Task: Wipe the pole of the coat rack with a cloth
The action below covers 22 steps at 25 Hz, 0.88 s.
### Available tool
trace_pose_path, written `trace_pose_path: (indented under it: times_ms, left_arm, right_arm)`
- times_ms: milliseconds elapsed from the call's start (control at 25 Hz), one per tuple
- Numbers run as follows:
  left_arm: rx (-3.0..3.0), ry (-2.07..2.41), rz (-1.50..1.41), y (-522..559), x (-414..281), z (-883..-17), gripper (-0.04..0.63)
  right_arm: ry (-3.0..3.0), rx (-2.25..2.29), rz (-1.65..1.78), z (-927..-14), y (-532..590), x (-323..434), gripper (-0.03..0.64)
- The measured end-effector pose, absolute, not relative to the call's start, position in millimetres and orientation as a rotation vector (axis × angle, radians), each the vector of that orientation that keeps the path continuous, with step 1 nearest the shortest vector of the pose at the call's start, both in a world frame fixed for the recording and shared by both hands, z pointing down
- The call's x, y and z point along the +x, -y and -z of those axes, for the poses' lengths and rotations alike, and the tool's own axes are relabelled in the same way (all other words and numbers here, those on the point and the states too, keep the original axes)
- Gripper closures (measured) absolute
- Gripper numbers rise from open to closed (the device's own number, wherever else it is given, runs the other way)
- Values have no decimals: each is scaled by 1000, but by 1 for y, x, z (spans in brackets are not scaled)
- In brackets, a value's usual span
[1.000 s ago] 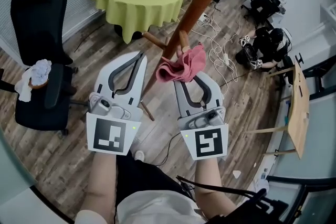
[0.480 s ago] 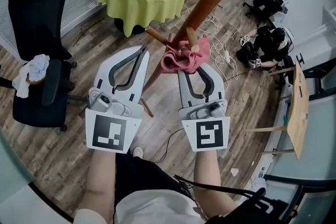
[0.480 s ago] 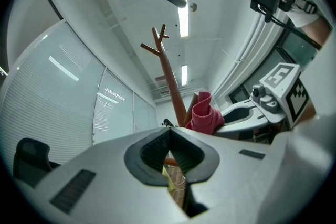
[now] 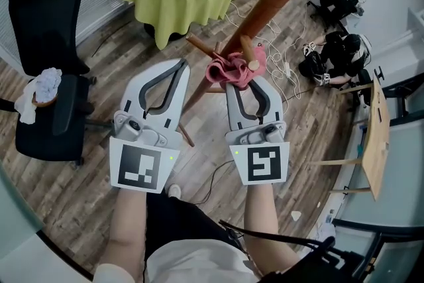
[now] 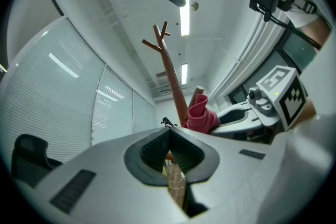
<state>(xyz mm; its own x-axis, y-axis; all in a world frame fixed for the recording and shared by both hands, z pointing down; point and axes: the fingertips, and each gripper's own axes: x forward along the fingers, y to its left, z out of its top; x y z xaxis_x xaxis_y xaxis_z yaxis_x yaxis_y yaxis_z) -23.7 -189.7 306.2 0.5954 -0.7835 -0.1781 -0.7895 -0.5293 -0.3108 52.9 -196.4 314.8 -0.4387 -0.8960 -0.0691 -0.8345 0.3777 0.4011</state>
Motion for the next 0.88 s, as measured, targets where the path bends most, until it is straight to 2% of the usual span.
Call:
trace_pose_path:
  times_ms: [880]
  left_arm:
    - [-2508,-1282,-1,192,-36,-329,583]
  right_arm:
    - [2440,1486,533,-355,203,38,535]
